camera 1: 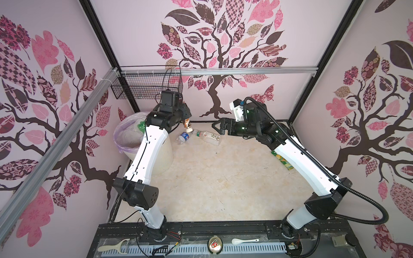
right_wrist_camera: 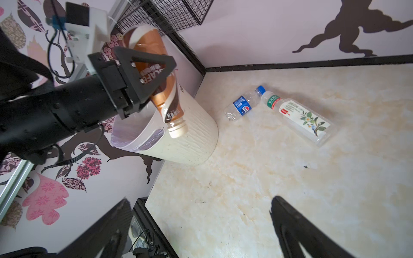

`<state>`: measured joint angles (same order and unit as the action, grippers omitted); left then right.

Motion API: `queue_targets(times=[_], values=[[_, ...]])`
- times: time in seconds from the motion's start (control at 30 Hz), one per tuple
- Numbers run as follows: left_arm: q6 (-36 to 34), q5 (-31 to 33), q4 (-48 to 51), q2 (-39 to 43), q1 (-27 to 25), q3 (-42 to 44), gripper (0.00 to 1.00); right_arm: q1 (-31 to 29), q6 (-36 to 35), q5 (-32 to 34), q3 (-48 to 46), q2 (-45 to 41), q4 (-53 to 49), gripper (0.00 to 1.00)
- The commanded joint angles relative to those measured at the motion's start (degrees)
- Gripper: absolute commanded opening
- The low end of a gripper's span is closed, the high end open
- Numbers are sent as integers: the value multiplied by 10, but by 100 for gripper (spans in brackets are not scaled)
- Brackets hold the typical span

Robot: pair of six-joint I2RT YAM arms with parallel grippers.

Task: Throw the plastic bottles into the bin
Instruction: 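Carry the Nescafe bottle with the left gripper over the bin and release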

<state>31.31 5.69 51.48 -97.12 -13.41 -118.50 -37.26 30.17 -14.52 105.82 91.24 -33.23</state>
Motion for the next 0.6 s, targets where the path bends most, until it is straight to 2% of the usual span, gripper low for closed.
queue_targets(times=[0.0,0.17,0.4,0.47,0.57], values=[[-29,36,19,24,20,-68,57,-11,-6,10,22,13,-4,100],[-83,116,-11,51,42,-162,58,-19,-3,10,16,4,-3,100],[-192,218,-155,106,46,-166,56,-20,-15,18,10,-8,-12,100],[-194,221,-154,107,58,-163,56,-19,-17,17,6,-10,-13,100],[-151,194,-138,116,94,-111,56,-20,-16,16,1,-12,-13,100]])
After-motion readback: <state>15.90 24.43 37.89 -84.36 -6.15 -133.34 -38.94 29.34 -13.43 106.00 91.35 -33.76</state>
